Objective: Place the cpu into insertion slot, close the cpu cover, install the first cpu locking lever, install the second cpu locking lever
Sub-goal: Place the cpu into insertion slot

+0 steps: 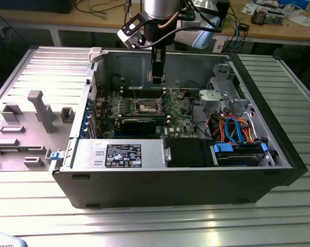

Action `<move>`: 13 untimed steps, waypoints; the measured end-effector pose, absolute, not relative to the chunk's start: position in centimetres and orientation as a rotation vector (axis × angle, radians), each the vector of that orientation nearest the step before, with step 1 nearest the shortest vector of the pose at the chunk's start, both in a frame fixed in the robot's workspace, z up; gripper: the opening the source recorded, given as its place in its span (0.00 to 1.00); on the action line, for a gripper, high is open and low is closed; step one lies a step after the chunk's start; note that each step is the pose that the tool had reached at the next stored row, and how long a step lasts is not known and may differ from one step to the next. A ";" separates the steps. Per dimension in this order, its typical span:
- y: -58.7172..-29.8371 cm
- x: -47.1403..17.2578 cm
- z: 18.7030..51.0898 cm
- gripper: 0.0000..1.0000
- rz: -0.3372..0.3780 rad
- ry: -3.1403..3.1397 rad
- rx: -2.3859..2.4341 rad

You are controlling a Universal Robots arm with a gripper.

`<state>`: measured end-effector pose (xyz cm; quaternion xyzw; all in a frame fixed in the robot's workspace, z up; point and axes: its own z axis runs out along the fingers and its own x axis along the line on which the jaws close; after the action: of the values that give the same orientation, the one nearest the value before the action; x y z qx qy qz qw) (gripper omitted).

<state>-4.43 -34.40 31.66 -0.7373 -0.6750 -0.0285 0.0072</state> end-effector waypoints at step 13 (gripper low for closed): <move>-34.3 -5.0 29.1 0.54 -0.089 -2.189 -2.229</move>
<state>-5.03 -34.26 29.08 -0.7133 -0.7003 -0.0283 0.0081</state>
